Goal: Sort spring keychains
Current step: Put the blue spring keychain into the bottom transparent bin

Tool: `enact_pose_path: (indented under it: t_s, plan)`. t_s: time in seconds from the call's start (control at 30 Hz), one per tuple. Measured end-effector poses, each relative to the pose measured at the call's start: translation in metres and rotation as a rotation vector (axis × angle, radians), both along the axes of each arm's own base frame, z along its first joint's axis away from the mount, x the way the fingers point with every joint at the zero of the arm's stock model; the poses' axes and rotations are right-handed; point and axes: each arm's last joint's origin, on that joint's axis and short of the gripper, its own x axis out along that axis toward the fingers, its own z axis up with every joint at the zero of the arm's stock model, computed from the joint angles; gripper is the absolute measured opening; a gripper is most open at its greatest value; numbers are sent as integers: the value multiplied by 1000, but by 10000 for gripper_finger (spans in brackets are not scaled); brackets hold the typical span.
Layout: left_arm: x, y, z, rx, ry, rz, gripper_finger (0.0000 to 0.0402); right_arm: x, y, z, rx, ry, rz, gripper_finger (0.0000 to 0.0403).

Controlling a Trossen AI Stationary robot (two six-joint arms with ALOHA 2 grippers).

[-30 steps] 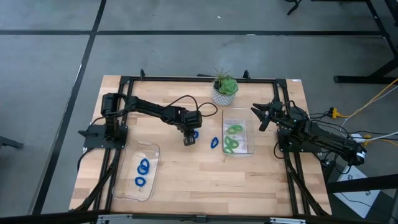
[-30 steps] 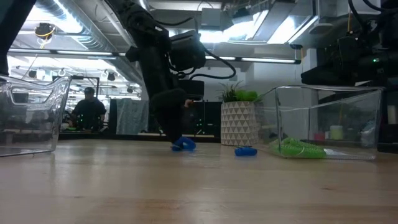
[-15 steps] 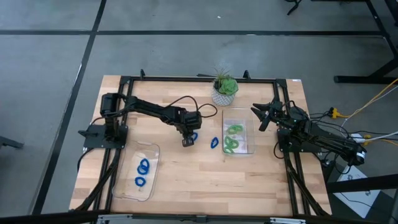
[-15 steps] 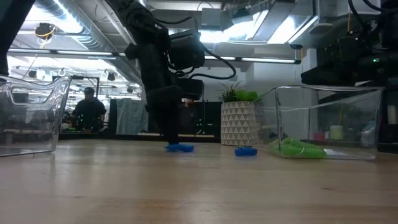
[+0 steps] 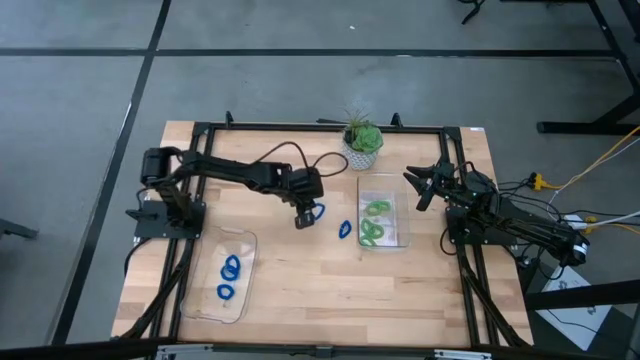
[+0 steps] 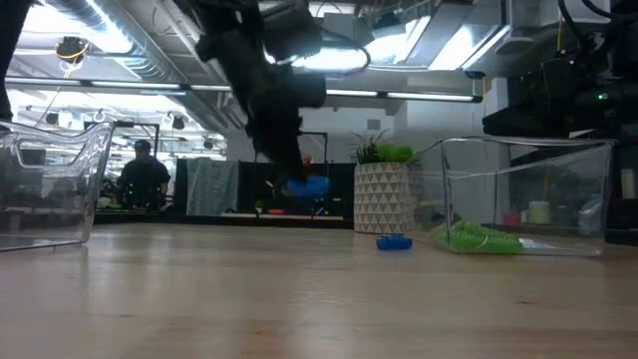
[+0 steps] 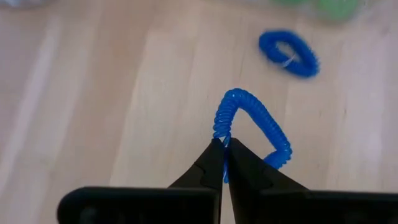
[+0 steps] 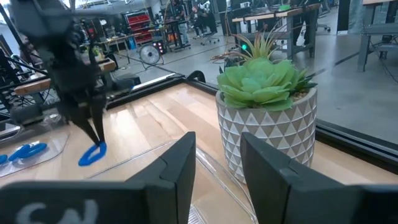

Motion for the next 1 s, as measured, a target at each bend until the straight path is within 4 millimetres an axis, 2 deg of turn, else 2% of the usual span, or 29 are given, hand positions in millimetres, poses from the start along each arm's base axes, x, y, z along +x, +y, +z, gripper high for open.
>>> enact_pose_path:
  t_s: [0.37, 0.6, 0.8, 1.0]
  plan:
    - [-20, -2, 58, 41, -189, 15, 4, 0, 0, 0, 0, 0, 0, 126]
    - [-36, -6, 88, 46, -288, 15, 6, 0, 0, 0, 0, 0, 1, 126]
    - [-51, -19, 108, 8, -344, -50, 6, 0, 0, 0, 0, 0, 1, 126]
    - [-69, -42, 119, -42, -320, -154, 4, 0, 0, 0, 0, 0, 0, 126]
